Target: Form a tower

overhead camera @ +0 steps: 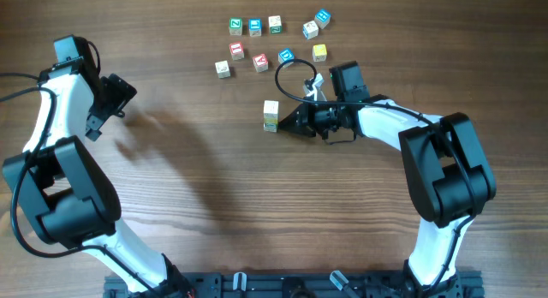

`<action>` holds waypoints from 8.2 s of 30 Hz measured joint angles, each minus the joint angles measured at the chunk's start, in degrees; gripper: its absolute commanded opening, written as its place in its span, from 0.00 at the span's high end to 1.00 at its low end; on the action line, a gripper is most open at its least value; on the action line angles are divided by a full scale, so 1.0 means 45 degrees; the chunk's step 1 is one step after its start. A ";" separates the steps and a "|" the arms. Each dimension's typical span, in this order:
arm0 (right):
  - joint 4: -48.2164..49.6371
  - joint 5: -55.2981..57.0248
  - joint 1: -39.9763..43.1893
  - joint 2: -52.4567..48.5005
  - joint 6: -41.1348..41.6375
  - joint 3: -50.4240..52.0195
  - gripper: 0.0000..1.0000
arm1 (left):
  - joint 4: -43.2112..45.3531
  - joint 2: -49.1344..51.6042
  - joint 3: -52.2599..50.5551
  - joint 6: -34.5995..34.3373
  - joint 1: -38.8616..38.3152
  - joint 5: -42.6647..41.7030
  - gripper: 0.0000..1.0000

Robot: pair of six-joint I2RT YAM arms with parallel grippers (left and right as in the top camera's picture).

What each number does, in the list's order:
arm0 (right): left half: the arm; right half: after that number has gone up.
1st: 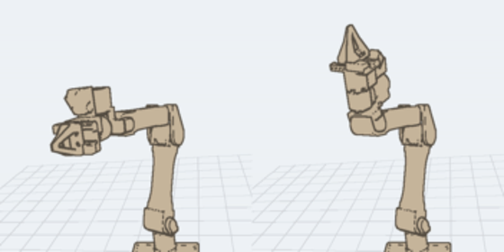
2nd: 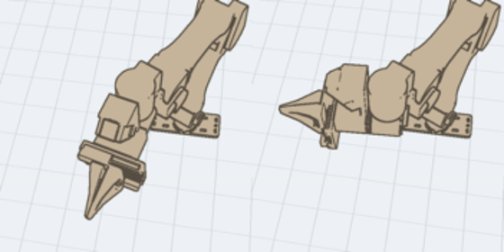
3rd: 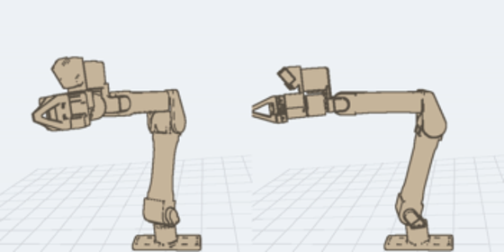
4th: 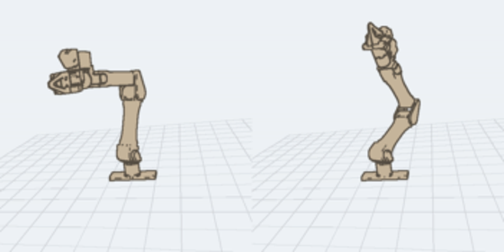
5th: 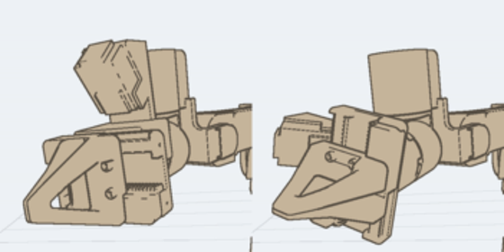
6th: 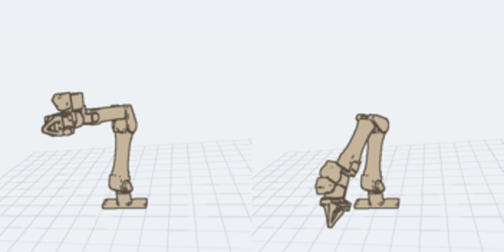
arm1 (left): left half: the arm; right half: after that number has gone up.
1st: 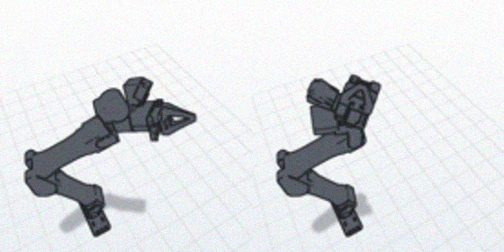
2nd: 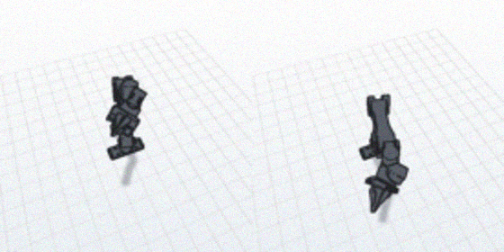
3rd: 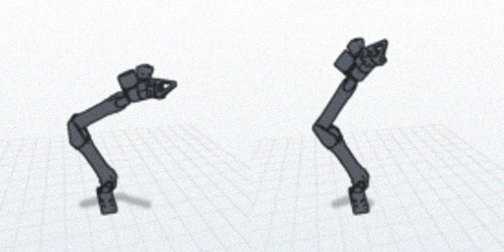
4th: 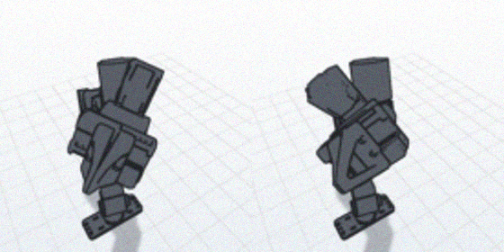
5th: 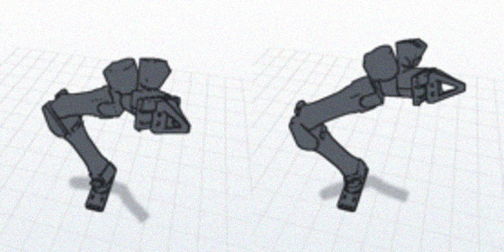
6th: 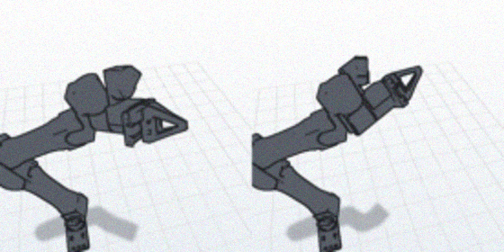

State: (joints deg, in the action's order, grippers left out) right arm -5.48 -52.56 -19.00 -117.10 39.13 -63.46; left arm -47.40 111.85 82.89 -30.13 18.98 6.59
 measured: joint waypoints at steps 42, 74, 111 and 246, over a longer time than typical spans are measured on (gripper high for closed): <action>-0.0223 0.2550 -0.0413 0.0000 0.0646 0.0010 0.96 | 0.0000 0.0000 0.0000 0.0000 0.0000 0.0000 0.00; 0.1447 0.2443 -0.0413 -0.0364 0.0879 0.0015 0.96 | 0.0000 0.0000 0.0000 0.0000 0.0000 0.0000 0.00; 0.1287 0.3279 -0.0733 -0.0364 0.1919 0.0019 0.96 | 0.0000 0.0000 0.0000 0.0000 0.0000 0.0000 0.00; -0.7179 1.1978 0.0374 -0.2404 -0.6343 -1.0438 0.80 | -0.0005 0.0000 0.0000 0.0000 0.0000 0.0000 0.00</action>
State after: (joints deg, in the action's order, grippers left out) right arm -37.78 1.34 -17.32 -127.92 10.59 -110.43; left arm -47.42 111.85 82.89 -30.13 18.98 6.59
